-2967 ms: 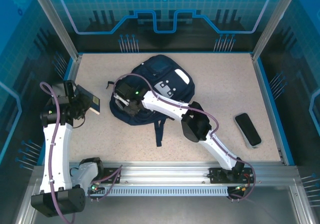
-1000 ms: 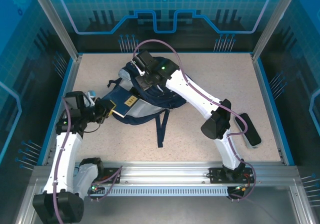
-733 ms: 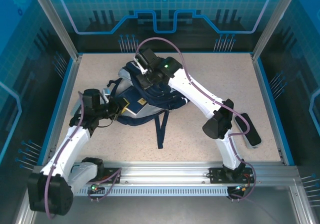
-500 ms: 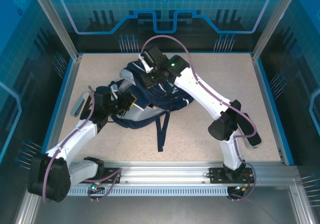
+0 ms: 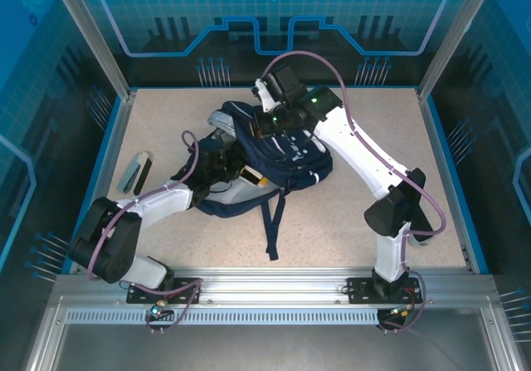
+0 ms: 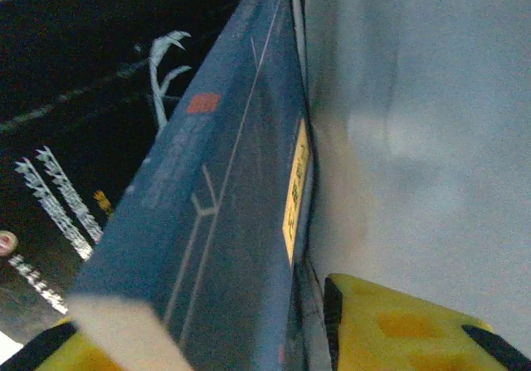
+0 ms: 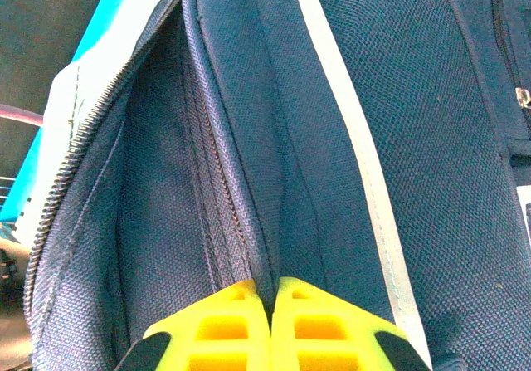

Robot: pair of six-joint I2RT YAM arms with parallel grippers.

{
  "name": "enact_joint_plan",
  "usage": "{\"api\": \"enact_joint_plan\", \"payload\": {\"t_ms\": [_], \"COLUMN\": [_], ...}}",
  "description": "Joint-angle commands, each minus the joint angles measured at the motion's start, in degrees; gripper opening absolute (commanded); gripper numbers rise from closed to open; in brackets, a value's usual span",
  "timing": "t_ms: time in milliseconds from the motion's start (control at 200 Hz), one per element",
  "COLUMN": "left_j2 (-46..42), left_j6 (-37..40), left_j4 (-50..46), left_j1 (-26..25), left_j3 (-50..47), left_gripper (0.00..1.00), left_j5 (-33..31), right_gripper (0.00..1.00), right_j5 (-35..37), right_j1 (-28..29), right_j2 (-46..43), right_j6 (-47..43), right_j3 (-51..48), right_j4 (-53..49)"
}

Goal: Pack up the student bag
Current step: Place the book in the student bag, then close the student bag at the center of the table.

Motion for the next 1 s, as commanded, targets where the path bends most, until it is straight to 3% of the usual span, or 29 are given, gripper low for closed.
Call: {"api": "enact_joint_plan", "payload": {"t_ms": [0,95,255,485,715,890,950,995], "left_j2": [-0.81,-4.49,-14.02,-23.58,-27.64,-24.78,-22.57,-20.66], "left_j6": [-0.86,1.37,7.66,15.43,25.26,30.47,31.78,32.98], "left_j4": [1.73,-3.10,-19.13,-44.41,-55.98,-55.45,-54.53,-53.42], "left_j1": [0.06,0.08,0.59,5.24,11.47,11.88,11.88,11.88], "left_j3": [0.88,1.18,3.75,7.75,12.67,15.83,16.93,17.75], "left_gripper": [0.59,0.69,0.80,0.84,0.93,0.99,0.99,0.99], "left_j5": [-2.60,-1.52,0.94,2.36,0.35,-0.93,0.46,2.25], "right_gripper": [0.00,0.00,0.00,0.00,0.00,0.00,0.19,0.44], "right_j5": [-2.66,-3.23,-3.64,-7.88,-15.24,-11.62,-9.19,-7.05], "right_j1": [-2.20,-3.32,-5.13,-7.87,-8.04,-8.27,-8.48,-8.78], "right_j2": [-5.86,-6.72,-7.71,-9.60,-19.53,-27.95,-30.97,-33.27], "right_j6": [3.51,3.60,2.60,-5.22,-13.96,-16.56,-15.55,-13.91], "right_j3": [-0.26,-1.66,-3.16,-6.81,-31.31,-46.84,-50.58,-52.61], "right_j4": [6.80,6.98,6.89,4.10,7.06,6.80,6.51,6.65]}}
